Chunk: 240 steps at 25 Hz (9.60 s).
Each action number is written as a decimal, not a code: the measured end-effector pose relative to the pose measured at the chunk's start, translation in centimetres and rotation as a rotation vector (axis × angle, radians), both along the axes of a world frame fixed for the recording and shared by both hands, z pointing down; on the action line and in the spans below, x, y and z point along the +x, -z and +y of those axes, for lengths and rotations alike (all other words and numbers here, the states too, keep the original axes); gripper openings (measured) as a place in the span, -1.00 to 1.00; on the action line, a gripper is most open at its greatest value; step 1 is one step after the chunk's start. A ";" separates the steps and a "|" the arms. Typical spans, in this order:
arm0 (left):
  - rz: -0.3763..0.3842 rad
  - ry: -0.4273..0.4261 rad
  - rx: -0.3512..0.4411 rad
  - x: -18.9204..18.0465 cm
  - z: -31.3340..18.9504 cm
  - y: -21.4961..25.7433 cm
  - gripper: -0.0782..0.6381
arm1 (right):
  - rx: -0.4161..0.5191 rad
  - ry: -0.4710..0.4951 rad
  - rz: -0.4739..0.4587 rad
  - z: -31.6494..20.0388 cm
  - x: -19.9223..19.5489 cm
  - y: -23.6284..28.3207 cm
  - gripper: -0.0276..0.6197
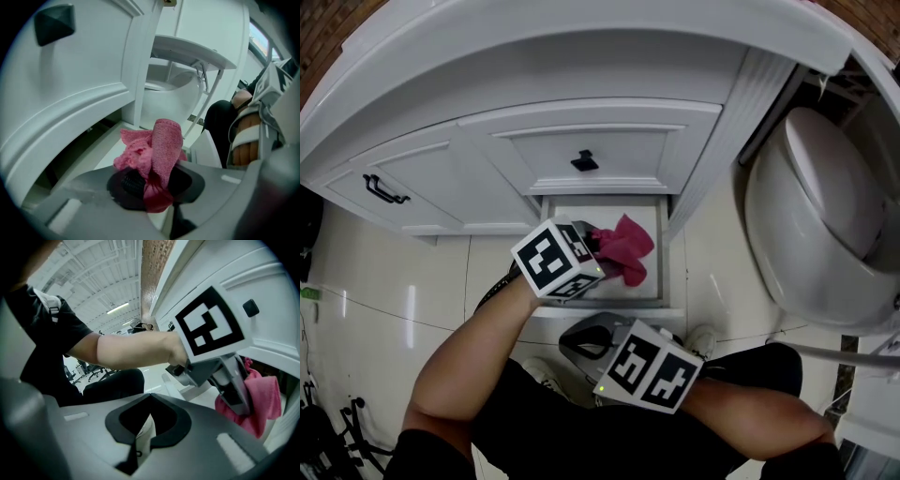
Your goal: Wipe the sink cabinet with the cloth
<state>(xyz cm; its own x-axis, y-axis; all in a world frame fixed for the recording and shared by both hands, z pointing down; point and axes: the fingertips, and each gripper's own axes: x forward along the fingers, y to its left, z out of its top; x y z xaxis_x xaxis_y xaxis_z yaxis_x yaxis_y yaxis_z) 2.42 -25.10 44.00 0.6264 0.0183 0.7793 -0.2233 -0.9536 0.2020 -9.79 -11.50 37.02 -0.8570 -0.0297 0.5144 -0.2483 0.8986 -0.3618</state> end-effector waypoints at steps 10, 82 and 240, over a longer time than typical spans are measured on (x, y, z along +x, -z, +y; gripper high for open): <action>-0.036 -0.193 -0.053 4.1 3.1 -1.0 -0.52 | 0.013 -0.004 -0.006 0.1 1.1 0.5 -0.90; 0.204 -0.079 0.204 3.0 8.9 9.2 -0.51 | 0.098 -0.049 0.085 7.7 1.2 -1.1 -0.90; 0.351 0.515 0.113 2.4 15.4 -12.1 -0.52 | 0.101 -0.168 0.162 17.0 9.1 -6.1 -0.90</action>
<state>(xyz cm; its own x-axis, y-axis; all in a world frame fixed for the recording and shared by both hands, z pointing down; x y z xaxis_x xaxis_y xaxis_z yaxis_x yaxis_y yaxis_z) 4.79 -9.67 56.07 0.7512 -0.4244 0.5055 -0.5985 -0.7610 0.2504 -0.71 5.45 43.11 -0.7423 -0.2225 0.6320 -0.4444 0.8694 -0.2158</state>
